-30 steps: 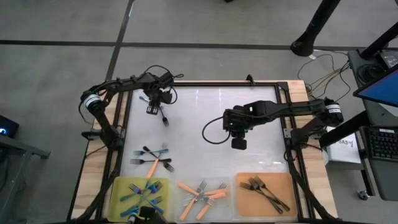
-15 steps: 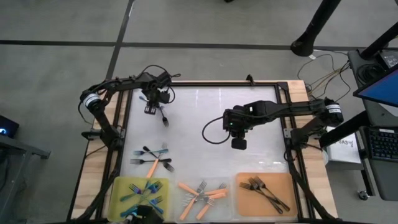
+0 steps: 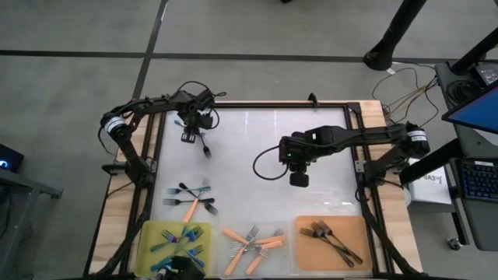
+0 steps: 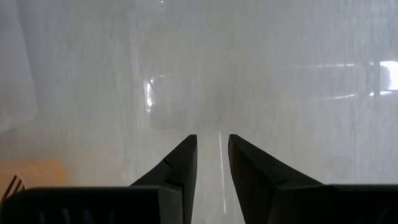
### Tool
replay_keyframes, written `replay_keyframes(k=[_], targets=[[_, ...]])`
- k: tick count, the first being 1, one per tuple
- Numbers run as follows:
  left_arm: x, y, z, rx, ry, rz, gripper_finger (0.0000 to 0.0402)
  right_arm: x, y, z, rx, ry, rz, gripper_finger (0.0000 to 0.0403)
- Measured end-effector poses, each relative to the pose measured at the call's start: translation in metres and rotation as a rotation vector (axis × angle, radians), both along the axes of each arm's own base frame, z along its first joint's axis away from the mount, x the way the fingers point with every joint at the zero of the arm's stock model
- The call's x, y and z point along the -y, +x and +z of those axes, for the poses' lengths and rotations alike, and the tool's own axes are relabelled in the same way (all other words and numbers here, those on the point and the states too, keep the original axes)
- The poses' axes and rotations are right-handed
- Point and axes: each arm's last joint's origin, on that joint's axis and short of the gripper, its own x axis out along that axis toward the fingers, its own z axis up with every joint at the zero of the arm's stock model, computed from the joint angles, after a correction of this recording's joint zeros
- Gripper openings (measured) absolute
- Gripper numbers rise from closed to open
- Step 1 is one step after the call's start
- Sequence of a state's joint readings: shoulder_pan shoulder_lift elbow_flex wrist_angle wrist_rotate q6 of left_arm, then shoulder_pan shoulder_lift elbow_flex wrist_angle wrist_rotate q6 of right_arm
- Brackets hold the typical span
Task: Sort silverware by color (type)
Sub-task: Put the blue fork into the yellow bin
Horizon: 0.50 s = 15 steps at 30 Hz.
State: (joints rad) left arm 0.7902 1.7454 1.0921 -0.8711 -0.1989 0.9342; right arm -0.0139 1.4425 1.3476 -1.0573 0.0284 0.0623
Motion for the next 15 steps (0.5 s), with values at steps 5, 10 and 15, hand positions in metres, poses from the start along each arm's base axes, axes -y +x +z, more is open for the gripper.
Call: replay_keyframes(k=[5, 10, 15], targets=[[-0.0001, 0.0001, 0.0000, 0.000, 0.000, 0.000, 0.0091, 0.0000, 0.0000, 0.0000, 0.000, -0.004, 0.010, 0.0082], [0.0014, -0.0014, 0.0002, -0.010, -0.012, 0.027, 0.0091, 0.0000, 0.0000, 0.0000, 0.000, -0.004, 0.011, 0.0082], [0.0014, -0.0014, 0.0002, -0.010, -0.011, 0.031, 0.0091, 0.0000, 0.0008, 0.0002, 0.007, -0.012, 0.032, 0.0082]])
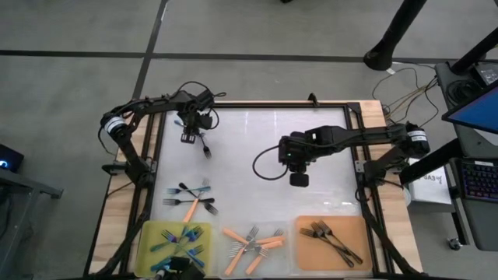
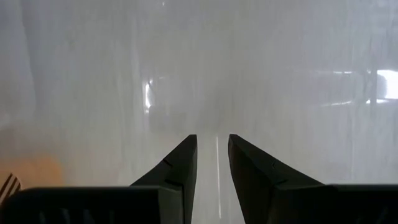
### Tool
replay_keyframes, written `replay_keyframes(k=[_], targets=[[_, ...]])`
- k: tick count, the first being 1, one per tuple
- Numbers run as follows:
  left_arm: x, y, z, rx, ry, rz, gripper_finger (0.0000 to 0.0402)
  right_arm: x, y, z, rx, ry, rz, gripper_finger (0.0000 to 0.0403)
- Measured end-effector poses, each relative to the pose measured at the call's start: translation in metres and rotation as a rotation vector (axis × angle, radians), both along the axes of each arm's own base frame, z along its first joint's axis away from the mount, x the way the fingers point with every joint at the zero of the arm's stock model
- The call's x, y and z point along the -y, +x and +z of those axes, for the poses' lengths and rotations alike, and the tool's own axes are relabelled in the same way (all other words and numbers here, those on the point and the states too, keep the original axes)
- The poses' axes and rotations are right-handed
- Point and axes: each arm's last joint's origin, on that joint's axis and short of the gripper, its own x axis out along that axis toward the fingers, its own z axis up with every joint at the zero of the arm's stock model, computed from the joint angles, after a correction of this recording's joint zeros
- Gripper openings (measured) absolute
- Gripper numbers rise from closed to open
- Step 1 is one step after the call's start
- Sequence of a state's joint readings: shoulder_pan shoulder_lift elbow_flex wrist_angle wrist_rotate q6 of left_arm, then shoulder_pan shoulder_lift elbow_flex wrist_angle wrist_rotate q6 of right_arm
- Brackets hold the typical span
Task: Sort silverware by color (type)
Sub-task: Put the blue fork into the yellow bin
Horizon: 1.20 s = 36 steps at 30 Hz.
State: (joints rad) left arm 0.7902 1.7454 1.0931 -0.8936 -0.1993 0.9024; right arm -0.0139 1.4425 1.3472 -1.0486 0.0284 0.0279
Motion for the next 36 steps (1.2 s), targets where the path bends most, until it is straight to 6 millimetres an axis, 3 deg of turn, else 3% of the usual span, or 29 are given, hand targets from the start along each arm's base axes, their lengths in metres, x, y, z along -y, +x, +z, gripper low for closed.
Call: replay_keyframes(k=[17, 27, 36], targets=[[0.000, -0.001, 0.000, -0.017, -0.002, -0.002, 0.0091, 0.000, 0.003, -0.008, 0.027, -0.002, 0.003, 0.0082], [-0.017, 0.007, 0.022, 0.054, 0.062, 0.023, 0.0091, 0.001, 0.003, -0.008, 0.029, -0.008, 0.017, 0.0082], [-0.028, 0.010, -0.019, -0.034, -0.057, 0.062, 0.0091, 0.001, 0.003, -0.010, 0.022, -0.009, 0.021, 0.0082]])
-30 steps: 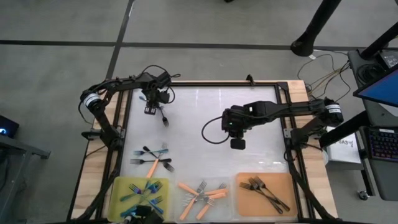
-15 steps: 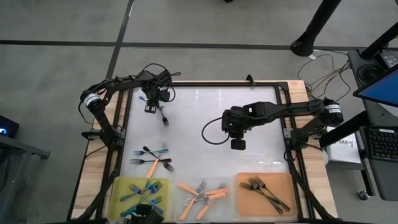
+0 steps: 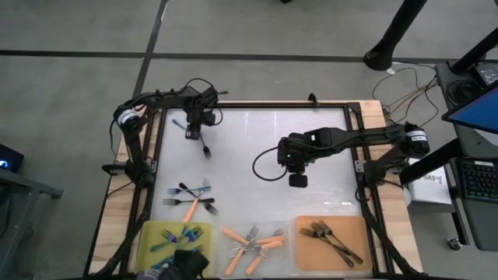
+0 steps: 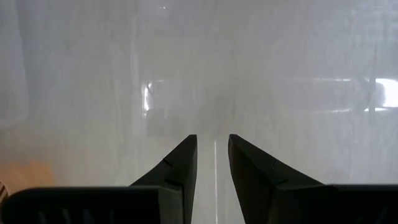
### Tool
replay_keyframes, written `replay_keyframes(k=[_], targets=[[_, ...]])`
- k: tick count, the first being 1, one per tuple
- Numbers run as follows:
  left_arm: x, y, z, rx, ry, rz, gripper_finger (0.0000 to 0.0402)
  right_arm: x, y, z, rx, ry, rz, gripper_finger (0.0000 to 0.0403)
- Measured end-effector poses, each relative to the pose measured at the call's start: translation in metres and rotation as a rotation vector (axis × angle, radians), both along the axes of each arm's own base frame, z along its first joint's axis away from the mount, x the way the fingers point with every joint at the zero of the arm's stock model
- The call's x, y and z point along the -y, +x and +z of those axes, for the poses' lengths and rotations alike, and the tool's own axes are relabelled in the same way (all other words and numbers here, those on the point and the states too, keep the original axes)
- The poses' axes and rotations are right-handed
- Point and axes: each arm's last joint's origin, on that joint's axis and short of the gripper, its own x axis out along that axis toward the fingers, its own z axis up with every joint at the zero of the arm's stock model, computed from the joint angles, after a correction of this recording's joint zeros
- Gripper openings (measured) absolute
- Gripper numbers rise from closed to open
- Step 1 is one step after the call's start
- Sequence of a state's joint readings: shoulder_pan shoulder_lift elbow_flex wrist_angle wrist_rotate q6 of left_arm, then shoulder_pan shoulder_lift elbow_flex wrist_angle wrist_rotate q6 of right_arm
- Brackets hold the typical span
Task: Sort silverware by color (type)
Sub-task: Put the blue fork into the yellow bin
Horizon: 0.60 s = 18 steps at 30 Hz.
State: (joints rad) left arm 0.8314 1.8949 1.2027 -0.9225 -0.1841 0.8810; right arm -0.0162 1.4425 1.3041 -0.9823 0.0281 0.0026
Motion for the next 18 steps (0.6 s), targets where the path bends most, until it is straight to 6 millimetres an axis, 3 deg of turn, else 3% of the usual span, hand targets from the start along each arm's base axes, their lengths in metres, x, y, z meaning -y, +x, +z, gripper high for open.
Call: replay_keyframes(k=[10, 18], targets=[[-0.012, 0.007, 0.010, -0.003, -0.033, 0.048, 0.0091, 0.001, 0.000, 0.000, 0.000, -0.001, -0.002, 0.0082], [-0.006, -0.015, 0.017, -0.075, -0.098, 0.150, 0.0091, 0.001, -0.001, -0.001, -0.009, 0.003, -0.012, 0.0082]])
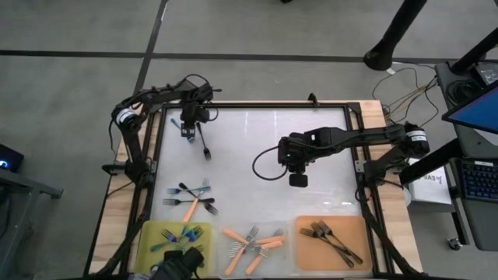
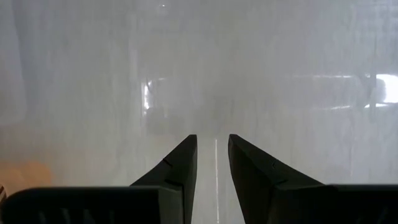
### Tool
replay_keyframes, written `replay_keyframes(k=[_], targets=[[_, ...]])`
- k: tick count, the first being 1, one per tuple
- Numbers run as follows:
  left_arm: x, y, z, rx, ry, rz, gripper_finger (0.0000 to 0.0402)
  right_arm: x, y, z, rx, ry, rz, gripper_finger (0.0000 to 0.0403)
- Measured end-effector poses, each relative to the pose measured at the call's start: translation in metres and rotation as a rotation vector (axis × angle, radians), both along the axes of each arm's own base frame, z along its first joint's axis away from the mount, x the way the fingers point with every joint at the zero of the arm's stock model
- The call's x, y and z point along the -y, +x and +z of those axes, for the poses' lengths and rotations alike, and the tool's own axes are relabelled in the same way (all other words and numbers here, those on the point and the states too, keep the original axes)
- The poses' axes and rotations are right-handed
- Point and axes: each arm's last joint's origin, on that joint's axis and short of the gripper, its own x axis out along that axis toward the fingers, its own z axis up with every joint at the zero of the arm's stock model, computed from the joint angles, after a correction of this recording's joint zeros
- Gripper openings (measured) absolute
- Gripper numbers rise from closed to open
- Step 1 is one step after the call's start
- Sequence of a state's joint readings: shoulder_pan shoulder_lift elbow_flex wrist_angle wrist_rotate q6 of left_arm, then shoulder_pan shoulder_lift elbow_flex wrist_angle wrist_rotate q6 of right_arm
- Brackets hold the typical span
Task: Sort silverware by color (type)
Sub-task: Put the blue fork into the yellow bin
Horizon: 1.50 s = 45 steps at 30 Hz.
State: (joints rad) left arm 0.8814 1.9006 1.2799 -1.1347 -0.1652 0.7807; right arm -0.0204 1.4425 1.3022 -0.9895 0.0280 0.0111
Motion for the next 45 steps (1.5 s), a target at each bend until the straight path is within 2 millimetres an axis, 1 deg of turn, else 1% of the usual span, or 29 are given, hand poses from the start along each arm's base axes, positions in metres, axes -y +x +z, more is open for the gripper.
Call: replay_keyframes(k=[3, 10, 16, 20, 23, 26, 29, 34, 37, 41, 45], targets=[[0.001, 0.001, 0.002, 0.011, 0.014, -0.004, 0.0091, 0.000, 0.000, 0.000, -0.002, -0.005, 0.012, 0.0082], [0.004, -0.002, 0.000, 0.004, -0.024, -0.019, 0.0091, 0.000, 0.000, -0.001, -0.005, -0.013, 0.033, 0.0082], [0.015, 0.001, -0.004, -0.014, -0.051, -0.038, 0.0091, 0.000, 0.000, -0.001, -0.005, -0.014, 0.036, 0.0082], [0.021, -0.005, 0.000, -0.006, -0.046, -0.028, 0.0091, 0.000, 0.000, -0.001, -0.005, -0.020, 0.052, 0.0082], [0.024, -0.014, 0.003, -0.014, -0.034, -0.019, 0.0091, 0.000, 0.000, -0.001, -0.005, -0.023, 0.062, 0.0082], [0.029, -0.021, 0.002, -0.019, -0.028, -0.040, 0.0091, 0.000, 0.000, -0.001, -0.005, -0.029, 0.076, 0.0082], [0.028, -0.020, 0.003, 0.017, 0.016, -0.073, 0.0091, 0.000, 0.001, 0.000, 0.004, -0.039, 0.101, 0.0082], [0.027, -0.019, 0.002, 0.022, 0.022, -0.087, 0.0091, 0.000, 0.004, 0.001, 0.036, -0.037, 0.089, 0.0082], [0.025, -0.019, -0.001, 0.004, 0.029, -0.083, 0.0091, 0.000, 0.003, 0.001, 0.034, -0.023, 0.054, 0.0082], [0.024, -0.019, -0.009, -0.015, 0.026, -0.074, 0.0091, 0.000, 0.003, 0.000, 0.033, -0.023, 0.055, 0.0082], [0.022, -0.019, -0.019, -0.072, 0.051, -0.065, 0.0091, 0.000, 0.003, 0.000, 0.033, -0.023, 0.054, 0.0082]])
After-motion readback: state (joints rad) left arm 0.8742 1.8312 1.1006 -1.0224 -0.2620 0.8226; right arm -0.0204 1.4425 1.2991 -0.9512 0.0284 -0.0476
